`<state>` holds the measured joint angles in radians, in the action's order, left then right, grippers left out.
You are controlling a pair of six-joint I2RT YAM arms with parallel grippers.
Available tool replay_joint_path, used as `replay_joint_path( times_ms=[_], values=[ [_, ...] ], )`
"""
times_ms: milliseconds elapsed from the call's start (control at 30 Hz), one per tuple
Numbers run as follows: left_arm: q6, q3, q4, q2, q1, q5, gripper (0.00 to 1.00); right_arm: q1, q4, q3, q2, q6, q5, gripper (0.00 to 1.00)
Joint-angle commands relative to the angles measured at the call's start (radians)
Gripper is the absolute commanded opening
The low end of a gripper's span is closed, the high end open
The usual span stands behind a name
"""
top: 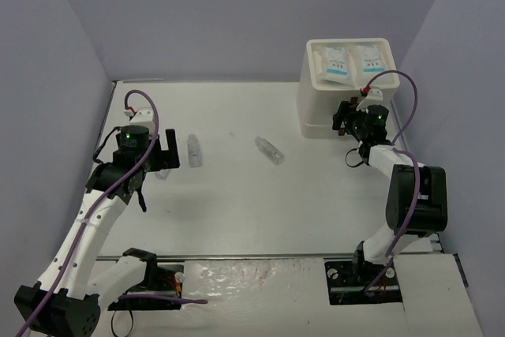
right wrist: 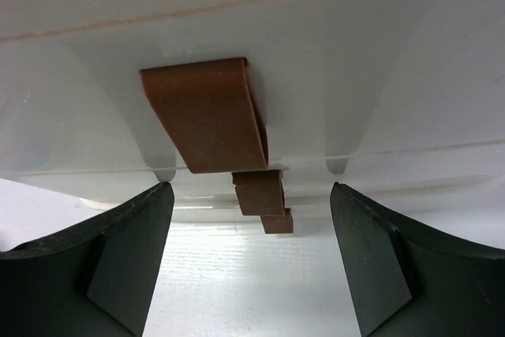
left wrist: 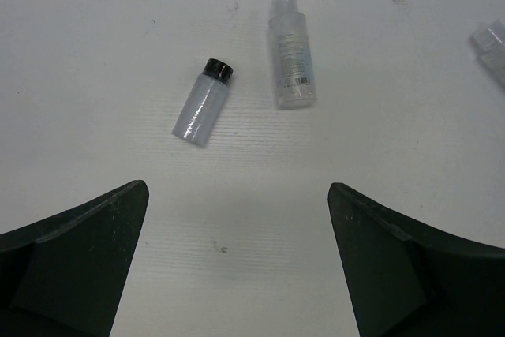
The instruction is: Organize the makeup
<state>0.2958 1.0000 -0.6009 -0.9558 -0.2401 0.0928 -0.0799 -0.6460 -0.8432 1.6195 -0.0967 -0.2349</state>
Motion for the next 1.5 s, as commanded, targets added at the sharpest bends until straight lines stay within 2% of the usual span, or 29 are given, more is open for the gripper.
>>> replay_joint_path(
  times_ms=[0,100,167,267,467,633,767,933,1200,1467],
  values=[
    [0.005,0.019,0.046,0.008,0.009,-0.009,0.97,-0.005,-0.067,0.019,-0.167,-0.054,-0.002,0.78],
    [0.007,0.019,0.046,0.015,0.010,-0.015,0.97,-0.008,-0.020,0.057,-0.236,-0.102,-0.002,0.79],
    [0.008,0.017,0.046,0.020,0.010,-0.018,0.97,-0.013,0.018,0.079,-0.272,-0.144,-0.011,0.84],
    [0.010,0.015,0.048,0.031,0.012,-0.023,0.97,-0.046,0.048,0.132,-0.316,-0.237,-0.045,0.87],
    [0.014,0.015,0.043,0.037,0.015,-0.029,0.97,-0.142,-0.045,0.294,-0.375,-0.431,-0.108,0.82],
    [0.017,0.014,0.044,0.047,0.019,-0.033,0.97,-0.209,-0.208,0.354,-0.300,-0.558,-0.233,0.78],
    [0.014,0.012,0.044,0.052,0.020,-0.027,0.97,-0.215,-0.320,0.356,-0.200,-0.563,-0.295,0.74],
    [0.014,0.011,0.046,0.052,0.022,-0.024,0.97,-0.215,-0.416,0.320,-0.097,-0.504,-0.329,0.63],
    [0.014,0.011,0.049,0.044,0.030,-0.029,0.97,-0.211,-0.356,0.211,-0.002,-0.379,-0.314,0.62],
    [0.014,0.011,0.050,0.037,0.036,-0.035,0.97,-0.186,-0.348,0.135,0.099,-0.356,-0.316,0.62]
  ],
)
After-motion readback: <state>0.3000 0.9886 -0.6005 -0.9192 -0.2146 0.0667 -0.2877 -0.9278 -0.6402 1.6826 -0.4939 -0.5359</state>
